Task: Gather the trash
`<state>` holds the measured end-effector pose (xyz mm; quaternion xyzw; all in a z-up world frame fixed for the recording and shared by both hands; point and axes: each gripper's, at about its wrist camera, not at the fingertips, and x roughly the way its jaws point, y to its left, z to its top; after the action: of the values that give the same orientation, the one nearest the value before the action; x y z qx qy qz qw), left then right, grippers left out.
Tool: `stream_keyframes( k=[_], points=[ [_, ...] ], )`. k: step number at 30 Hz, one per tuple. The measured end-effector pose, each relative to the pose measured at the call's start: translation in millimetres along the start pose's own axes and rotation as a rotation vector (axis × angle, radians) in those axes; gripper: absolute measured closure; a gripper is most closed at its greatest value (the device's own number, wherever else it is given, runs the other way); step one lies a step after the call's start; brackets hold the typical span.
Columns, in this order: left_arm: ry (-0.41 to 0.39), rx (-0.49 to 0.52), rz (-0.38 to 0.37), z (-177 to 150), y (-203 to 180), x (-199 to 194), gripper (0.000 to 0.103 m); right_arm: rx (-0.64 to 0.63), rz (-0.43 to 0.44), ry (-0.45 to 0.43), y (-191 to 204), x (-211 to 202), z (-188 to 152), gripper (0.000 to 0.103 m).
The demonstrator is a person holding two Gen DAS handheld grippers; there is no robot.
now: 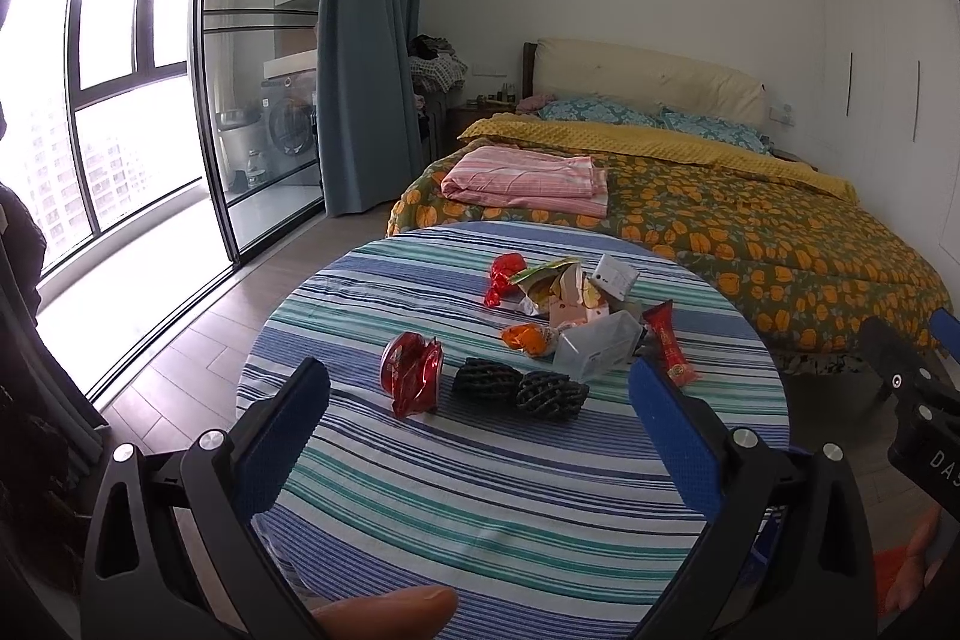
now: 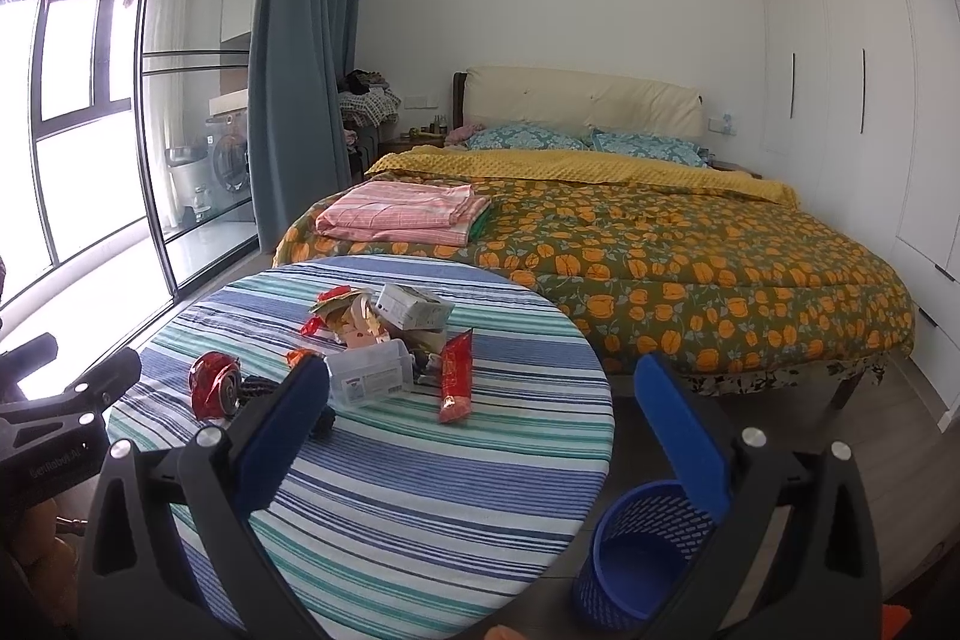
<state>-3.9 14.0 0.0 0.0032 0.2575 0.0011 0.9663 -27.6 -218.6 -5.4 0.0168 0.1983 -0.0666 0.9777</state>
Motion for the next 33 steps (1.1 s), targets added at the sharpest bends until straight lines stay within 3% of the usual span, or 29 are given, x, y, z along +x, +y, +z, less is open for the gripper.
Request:
stream_keyframes(
  k=[33],
  points=[
    [0.006,0.011,-0.012,0.5,-5.5,-3.0,0.004,-0.011,0.012,0.002,0.7,-6.6,5.0,0.005]
  ],
)
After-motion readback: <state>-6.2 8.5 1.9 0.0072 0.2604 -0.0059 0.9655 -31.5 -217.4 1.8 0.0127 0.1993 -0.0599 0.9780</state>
